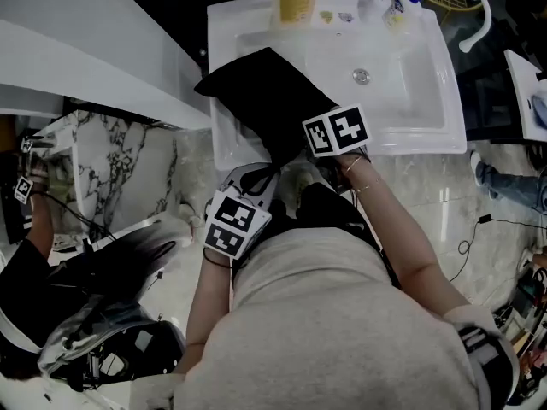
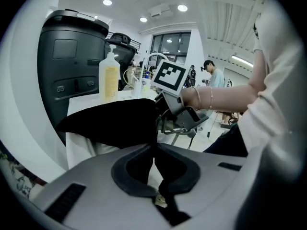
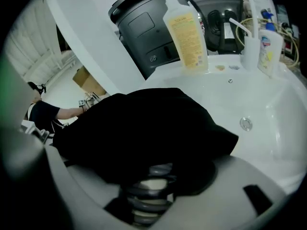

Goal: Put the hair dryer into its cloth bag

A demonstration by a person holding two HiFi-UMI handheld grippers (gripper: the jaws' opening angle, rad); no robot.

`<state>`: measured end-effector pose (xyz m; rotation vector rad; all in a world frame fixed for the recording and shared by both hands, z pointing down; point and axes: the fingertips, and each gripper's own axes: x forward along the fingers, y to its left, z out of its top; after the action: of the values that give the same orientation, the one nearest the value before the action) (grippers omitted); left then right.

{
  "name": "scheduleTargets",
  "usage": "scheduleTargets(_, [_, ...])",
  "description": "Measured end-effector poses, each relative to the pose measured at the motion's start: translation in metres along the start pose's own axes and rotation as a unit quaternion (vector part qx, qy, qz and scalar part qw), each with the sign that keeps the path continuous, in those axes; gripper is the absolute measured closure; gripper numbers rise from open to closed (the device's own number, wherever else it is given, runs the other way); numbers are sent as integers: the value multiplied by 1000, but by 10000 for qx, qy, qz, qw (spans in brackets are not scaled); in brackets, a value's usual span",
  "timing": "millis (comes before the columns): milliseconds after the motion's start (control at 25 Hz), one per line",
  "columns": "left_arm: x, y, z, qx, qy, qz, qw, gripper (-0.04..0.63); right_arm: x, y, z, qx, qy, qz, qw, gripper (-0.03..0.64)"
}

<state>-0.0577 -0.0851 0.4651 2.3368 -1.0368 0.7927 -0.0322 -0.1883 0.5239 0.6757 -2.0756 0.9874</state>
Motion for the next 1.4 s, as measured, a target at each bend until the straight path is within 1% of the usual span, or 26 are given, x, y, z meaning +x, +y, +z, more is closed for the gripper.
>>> scheduleTargets(80, [-1,7,-6,-45,108,158,9998,583,4,-1,-5,-42,120,-80,9999,370])
scheduleTargets(200, [-3,8,-7,-1,194,234,9995,570,7,0,-6,76,107,-54,9999,370])
scheduleTargets(280, [-3,7,-3,54,143,227,9996,432,8,-1,-7,109,98,-54,9999,368])
scheduleTargets(320, [-3,7,1,75,94,250,9996,395,8,0,-8,107,91,-32,9999,368])
scheduleTargets(360, [-3,8,6,101,32,297,9995,376,8,1,-9,92,65,14,9999,358])
scheduleTargets(440, [-1,11,17,237,-63,404,9989,367,4,4,-8,21,-46,125,9999,329])
scheduleTargets(520, [7,14,25,521,-10,438,9977,367,0,7,-8,-62,-162,210,9996,304])
scheduleTargets(600, [16,17,27,793,187,407,9958,376,-7,9,-9,-111,-257,286,9992,301])
scheduleTargets(640, [18,19,28,839,279,406,9953,416,-11,10,-10,-132,-296,331,9989,302])
scheduleTargets(680, [20,23,29,813,334,434,9952,500,-15,11,-12,-163,-324,371,9987,305])
scheduleTargets(720, [20,27,30,749,354,471,9955,544,-19,12,-15,-210,-335,387,9985,304])
scheduleTargets(760, [20,30,30,686,356,492,9958,555,-23,11,-18,-270,-326,371,9984,309])
scheduleTargets(840, [21,32,31,633,354,486,9962,565,-30,7,-29,-390,-280,274,9985,314])
scheduleTargets(960, [21,30,29,659,379,454,9961,570,-37,1,-52,-505,-173,99,9985,316])
scheduleTargets(1040, [21,29,29,589,359,450,9966,572,-38,-1,-64,-603,-136,3,9981,329])
scheduleTargets(1120, [21,28,29,463,318,436,9975,574,-38,0,-68,-600,-243,19,9979,352])
scheduleTargets(1200, [20,28,29,381,283,418,9980,574,-35,3,-66,-547,-434,78,9975,398])
scheduleTargets(1400, [18,22,23,235,304,330,9987,575,-27,6,-51,-375,-781,49,9962,408])
